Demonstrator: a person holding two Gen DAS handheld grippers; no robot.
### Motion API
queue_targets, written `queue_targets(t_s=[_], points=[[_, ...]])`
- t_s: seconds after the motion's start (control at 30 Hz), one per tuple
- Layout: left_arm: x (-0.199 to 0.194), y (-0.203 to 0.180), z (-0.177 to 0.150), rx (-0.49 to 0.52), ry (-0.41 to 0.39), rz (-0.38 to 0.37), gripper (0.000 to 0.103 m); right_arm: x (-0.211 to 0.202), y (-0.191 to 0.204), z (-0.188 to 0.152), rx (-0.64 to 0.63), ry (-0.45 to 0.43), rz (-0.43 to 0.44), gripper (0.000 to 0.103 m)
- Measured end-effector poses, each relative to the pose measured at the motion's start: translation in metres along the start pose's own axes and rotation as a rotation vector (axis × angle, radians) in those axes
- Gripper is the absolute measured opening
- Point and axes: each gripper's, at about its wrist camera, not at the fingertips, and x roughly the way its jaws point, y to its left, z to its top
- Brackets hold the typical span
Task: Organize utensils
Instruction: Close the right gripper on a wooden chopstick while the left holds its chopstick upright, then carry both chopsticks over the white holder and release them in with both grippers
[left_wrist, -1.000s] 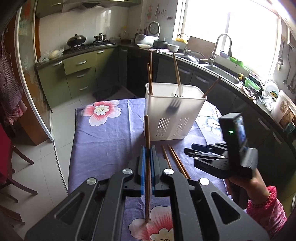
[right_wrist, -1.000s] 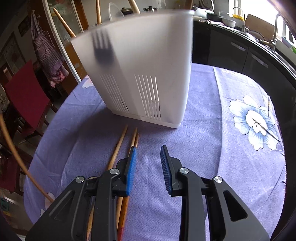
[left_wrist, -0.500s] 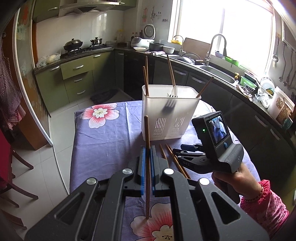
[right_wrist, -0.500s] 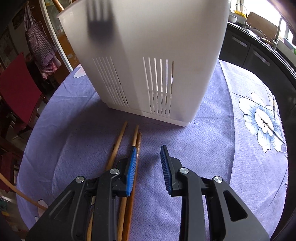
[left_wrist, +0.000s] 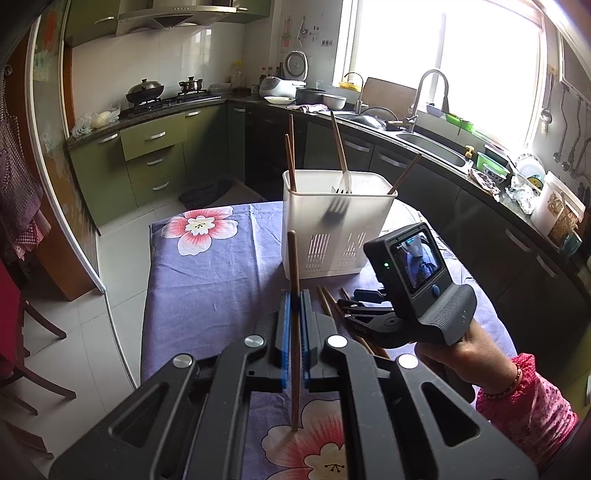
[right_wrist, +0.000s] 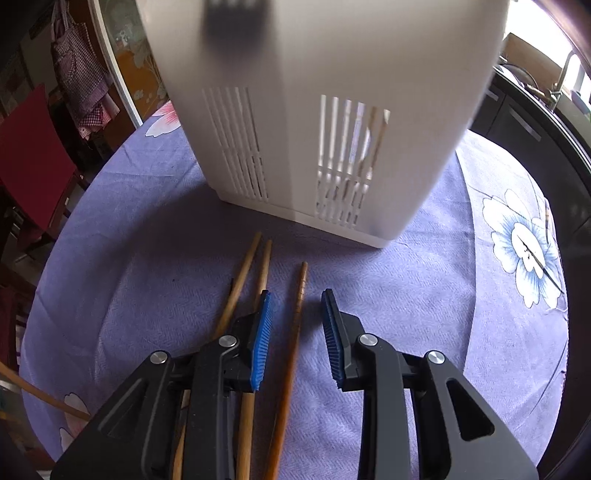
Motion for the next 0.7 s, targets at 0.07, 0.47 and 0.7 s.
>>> queue_targets(t_s=[0.07,0.47,0.7], points=[[-0.002,0.000,-0.001,0.004,-0.001,0.001,0.005,0.001,0.002,0.002,-0.005,0.003,-0.002,0.013],[-0.002,0.003,0.000,-0.002,0.002,0.015,0.005,-0.058,-0.013,-0.005,0.018,-0.122,0.050,0.005],[0.000,0.002,0.000,0.003,0.004,0.015,0.005,-0.138,-0.027,-0.023,0.035,-0.285,0.091,0.005]])
